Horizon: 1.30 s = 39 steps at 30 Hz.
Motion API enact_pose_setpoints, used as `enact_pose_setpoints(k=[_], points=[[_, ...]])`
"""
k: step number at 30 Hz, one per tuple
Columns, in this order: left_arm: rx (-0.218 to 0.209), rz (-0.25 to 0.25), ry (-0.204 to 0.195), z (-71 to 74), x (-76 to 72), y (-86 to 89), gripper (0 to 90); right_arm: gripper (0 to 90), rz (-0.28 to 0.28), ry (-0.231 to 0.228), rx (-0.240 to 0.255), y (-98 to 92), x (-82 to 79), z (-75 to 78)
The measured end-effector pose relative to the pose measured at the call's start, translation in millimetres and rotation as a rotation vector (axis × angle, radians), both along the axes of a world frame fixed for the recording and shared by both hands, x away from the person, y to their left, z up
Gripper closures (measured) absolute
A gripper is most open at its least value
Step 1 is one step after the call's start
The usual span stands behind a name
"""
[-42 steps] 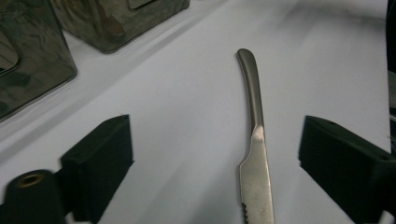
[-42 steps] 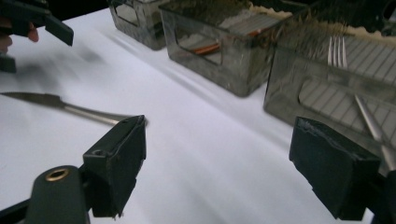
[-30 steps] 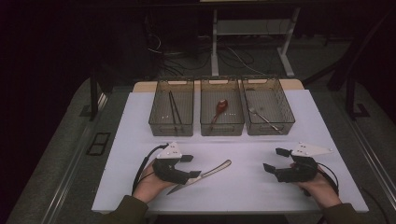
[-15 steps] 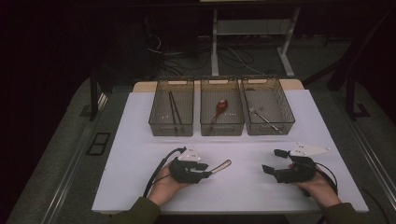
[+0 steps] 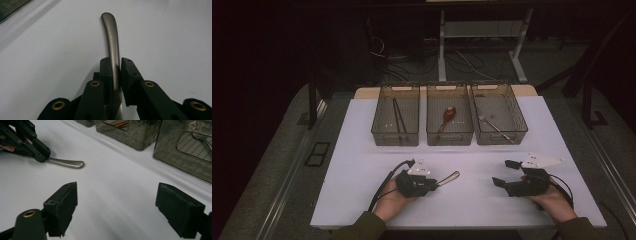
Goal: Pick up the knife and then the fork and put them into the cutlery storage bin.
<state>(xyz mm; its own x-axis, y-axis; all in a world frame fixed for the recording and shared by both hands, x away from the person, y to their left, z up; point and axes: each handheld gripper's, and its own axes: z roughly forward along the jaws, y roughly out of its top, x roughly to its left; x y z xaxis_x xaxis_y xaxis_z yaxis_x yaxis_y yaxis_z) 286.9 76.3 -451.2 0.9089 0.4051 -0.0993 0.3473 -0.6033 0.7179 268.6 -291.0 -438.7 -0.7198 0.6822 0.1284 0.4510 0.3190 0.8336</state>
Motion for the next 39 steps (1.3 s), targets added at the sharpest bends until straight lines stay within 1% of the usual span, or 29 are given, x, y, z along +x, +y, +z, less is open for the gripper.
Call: enact_pose_setpoints(k=[2, 3, 4, 5, 6, 7, 8, 9, 11, 12, 13, 14, 15, 16, 17, 18, 19, 21, 22, 23, 25, 26, 30, 31, 32, 33, 35, 37, 39], points=[[0.009, -0.007, -0.01, 0.5, -0.2, -0.5, 79.0, 14.9, -0.002, 0.006, -0.002, 0.5, 0.2, -0.4], [0.028, -0.016, -0.021, 1.6, -0.4, -0.4, 79.1, 14.7, -0.001, 0.013, -0.001, 0.8, 0.3, -0.6], [0.022, -0.01, -0.021, 1.5, -1.2, -1.3, 79.1, 14.6, -0.001, 0.01, 0.004, 0.6, 0.2, -0.9], [0.037, -0.022, -0.02, 2.5, -0.2, -0.1, 79.1, 14.6, 0.0, 0.002, 0.01, 0.4, 0.3, -0.9], [0.022, -0.015, -0.013, 2.3, -0.2, -0.3, 79.1, 14.6, -0.002, 0.007, 0.017, 0.2, 0.2, -0.5], [0.022, -0.016, -0.009, 2.6, 0.0, 0.2, 79.1, 14.6, -0.006, 0.007, 0.02, 0.2, 0.3, -0.2], [0.023, -0.015, -0.003, 3.2, 0.0, 0.7, 79.1, 14.6, -0.008, 0.005, 0.014, 0.1, 0.6, -0.1], [0.036, -0.025, -0.004, 4.7, 0.4, 2.2, 79.1, 14.7, -0.007, 0.008, 0.0, 0.0, 1.0, 0.8], [0.033, -0.04, -0.005, 7.7, 1.7, 3.8, 79.1, 14.7, 0.007, 0.013, -0.018, -0.7, 2.1, 2.8], [0.009, -0.027, 0.0, 8.6, 0.6, 3.3, 79.1, 14.6, 0.018, 0.022, -0.02, -1.1, 2.9, 3.9], [0.01, -0.035, 0.001, 10.7, 0.8, 4.4, 79.1, 14.6, 0.028, 0.034, -0.016, -1.1, 3.5, 5.3], [-0.004, -0.032, 0.007, 12.0, 0.0, 4.4, 79.1, 14.6, 0.048, 0.039, -0.016, -1.0, 3.8, 6.7], [-0.008, -0.038, 0.007, 13.5, -0.1, 4.8, 79.1, 14.6, 0.065, 0.033, -0.03, -0.6, 3.6, 8.3], [-0.01, -0.047, 0.005, 15.3, 0.0, 5.2, 79.1, 14.6, 0.068, 0.023, -0.042, 0.6, 2.8, 10.0], [-0.002, -0.064, 0.002, 17.5, 0.7, 6.1, 79.1, 14.6, 0.084, 0.022, -0.04, 1.7, 2.5, 11.7], [-0.005, -0.071, 0.0, 19.4, 0.8, 6.4, 79.1, 13.4, 0.109, 0.027, -0.031, 2.6, 2.3, 13.1], [-0.007, -0.081, 0.003, 21.4, 0.5, 6.7, 79.1, 12.7, 0.12, 0.025, -0.032, 3.8, 2.0, 14.2], [-0.009, -0.112, -0.001, 25.9, 0.8, 7.2, 79.1, 13.0, 0.155, 0.036, -0.056, 7.3, 3.1, 15.9], [-0.01, -0.122, 0.0, 28.0, 0.2, 6.9, 79.1, 13.1, 0.162, 0.028, -0.08, 10.6, 4.2, 16.4], [-0.004, -0.135, 0.0, 30.2, -0.1, 6.9, 79.1, 13.8, 0.183, 0.032, -0.094, 13.5, 5.9, 16.8], [0.0, -0.17, -0.007, 33.4, 0.0, 6.2, 79.0, 13.9, 0.215, 0.034, -0.115, 20.0, 8.8, 18.4], [0.002, -0.186, -0.006, 34.9, 0.2, 5.8, 79.1, 14.2, 0.241, 0.042, -0.123, 23.2, 10.7, 19.6], [-0.01, -0.25, 0.005, 39.9, 1.5, 1.8, 79.0, 16.2, 0.319, 0.047, -0.13, 36.4, 16.7, 26.1], [-0.006, -0.266, 0.006, 41.5, 2.5, 0.2, 79.1, 16.3, 0.336, 0.046, -0.128, 40.2, 18.1, 28.0], [0.0, -0.283, -0.002, 43.1, 3.4, -1.7, 79.1, 16.6, 0.359, 0.05, -0.13, 44.0, 19.3, 30.1], [-0.005, -0.29, -0.003, 44.4, 3.5, -4.1, 79.0, 18.4, 0.38, 0.052, -0.134, 48.2, 20.3, 32.3], [0.003, -0.316, -0.009, 48.0, 5.5, -8.0, 79.0, 19.4, 0.421, 0.055, -0.137, 56.7, 22.1, 36.6], [0.006, -0.344, -0.011, 51.6, 7.6, -12.1, 79.0, 22.6, 0.463, 0.052, -0.142, 64.9, 24.2, 40.8], [0.001, -0.361, -0.011, 54.7, 9.4, -16.3, 79.0, 24.1, 0.496, 0.048, -0.158, 73.3, 27.2, 44.1]])
